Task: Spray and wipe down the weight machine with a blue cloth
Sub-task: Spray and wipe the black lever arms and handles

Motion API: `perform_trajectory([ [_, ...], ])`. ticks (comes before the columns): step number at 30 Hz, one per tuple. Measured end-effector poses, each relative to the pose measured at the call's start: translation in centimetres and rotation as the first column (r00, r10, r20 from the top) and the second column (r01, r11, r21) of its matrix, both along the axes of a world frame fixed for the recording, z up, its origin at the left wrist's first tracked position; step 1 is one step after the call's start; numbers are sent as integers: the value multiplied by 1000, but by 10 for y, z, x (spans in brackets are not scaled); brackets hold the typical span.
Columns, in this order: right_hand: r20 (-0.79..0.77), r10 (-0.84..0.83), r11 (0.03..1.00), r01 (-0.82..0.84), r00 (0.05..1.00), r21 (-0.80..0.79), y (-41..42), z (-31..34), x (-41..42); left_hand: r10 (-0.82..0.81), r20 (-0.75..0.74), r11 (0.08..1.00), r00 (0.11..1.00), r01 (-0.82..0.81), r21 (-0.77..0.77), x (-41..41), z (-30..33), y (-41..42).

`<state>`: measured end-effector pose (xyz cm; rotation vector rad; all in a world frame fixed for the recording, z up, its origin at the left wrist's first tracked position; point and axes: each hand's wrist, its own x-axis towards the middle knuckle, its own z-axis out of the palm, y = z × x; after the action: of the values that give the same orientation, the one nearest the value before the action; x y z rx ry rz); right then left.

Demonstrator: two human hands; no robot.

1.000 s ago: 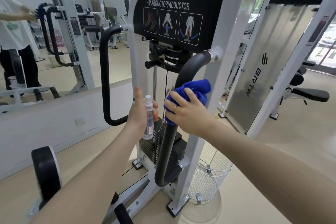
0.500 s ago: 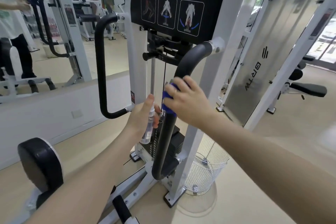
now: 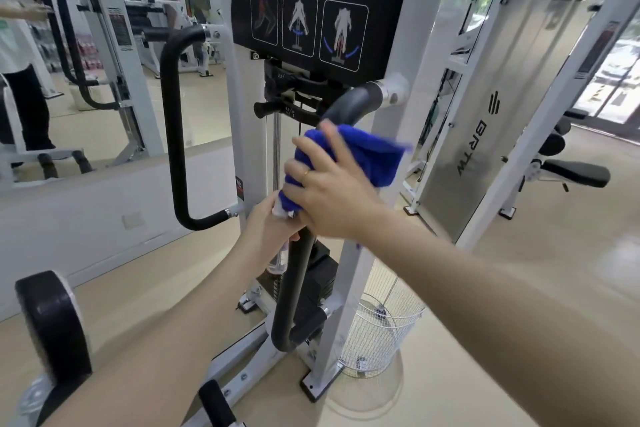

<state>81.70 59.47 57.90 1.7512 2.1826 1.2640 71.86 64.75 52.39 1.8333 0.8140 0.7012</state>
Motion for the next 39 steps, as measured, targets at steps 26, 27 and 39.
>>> perform_trajectory([
  [26,-89,-118,991,124,989,59,-12,-69,-4,-100,241,949,965,165,-267,-47,1,36],
  [27,-131,-145,988,149,981,26,-12,-72,-9,-146,224,927,964,212,-309,-50,4,37],
  [39,-666,-510,821,539,545,-189,-88,-126,5,-386,-97,767,917,261,-586,-46,-85,27],
])
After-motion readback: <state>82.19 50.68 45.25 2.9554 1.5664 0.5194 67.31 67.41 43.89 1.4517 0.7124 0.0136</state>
